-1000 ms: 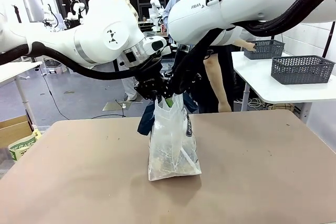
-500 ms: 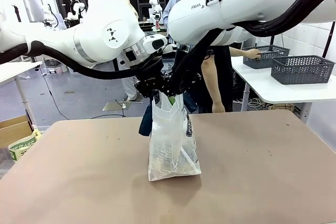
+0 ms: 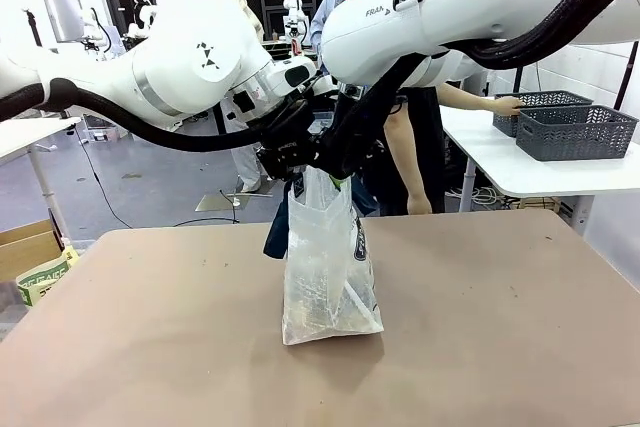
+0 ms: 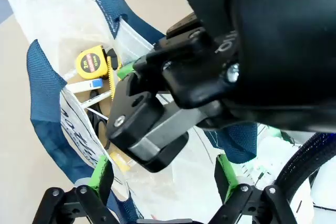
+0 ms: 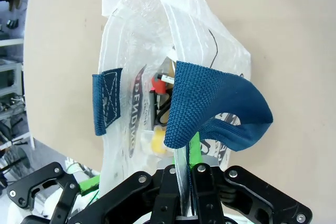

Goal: Transfer purchased items from the store into the shopping bag.
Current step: Move the Reusable shopping bag to the right side of the table.

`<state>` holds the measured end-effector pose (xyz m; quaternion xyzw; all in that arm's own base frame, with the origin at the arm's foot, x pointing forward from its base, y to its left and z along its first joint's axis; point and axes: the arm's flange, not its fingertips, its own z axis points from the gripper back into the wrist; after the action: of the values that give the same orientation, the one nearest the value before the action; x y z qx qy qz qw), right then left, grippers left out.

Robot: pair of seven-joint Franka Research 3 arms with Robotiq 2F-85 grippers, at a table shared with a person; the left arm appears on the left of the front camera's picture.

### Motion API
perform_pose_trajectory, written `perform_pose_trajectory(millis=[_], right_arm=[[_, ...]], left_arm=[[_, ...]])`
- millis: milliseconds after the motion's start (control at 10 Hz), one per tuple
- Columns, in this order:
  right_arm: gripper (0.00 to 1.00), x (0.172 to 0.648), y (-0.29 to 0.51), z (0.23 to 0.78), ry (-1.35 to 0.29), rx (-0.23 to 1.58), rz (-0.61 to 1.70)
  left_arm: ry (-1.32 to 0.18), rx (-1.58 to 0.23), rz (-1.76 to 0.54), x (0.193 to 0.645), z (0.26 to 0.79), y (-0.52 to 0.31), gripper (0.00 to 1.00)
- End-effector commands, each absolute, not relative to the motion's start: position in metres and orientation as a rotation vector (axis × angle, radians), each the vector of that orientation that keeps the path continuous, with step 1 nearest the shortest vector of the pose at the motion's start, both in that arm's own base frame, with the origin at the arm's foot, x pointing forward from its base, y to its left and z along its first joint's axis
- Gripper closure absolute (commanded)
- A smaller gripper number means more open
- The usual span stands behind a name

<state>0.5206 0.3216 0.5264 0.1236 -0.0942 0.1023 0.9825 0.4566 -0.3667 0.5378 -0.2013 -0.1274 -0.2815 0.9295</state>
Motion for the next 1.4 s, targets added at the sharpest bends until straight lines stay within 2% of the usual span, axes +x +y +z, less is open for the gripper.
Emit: perform_pose_trajectory(millis=[0,1300], right_arm=[[0.96,0.5242,0.3208,0.5255,-0.198,0.288,0.213],[0.96,0.5256,0.3206,0.5215,-0.183,0.283,0.221]], left_arm=[[-0.272,-0.460,-0.615,0.4500,0.5347,-0.3582,0.00],[-0.399,-0.537,-0.667,0.4471,0.5434,-0.3654,0.00]])
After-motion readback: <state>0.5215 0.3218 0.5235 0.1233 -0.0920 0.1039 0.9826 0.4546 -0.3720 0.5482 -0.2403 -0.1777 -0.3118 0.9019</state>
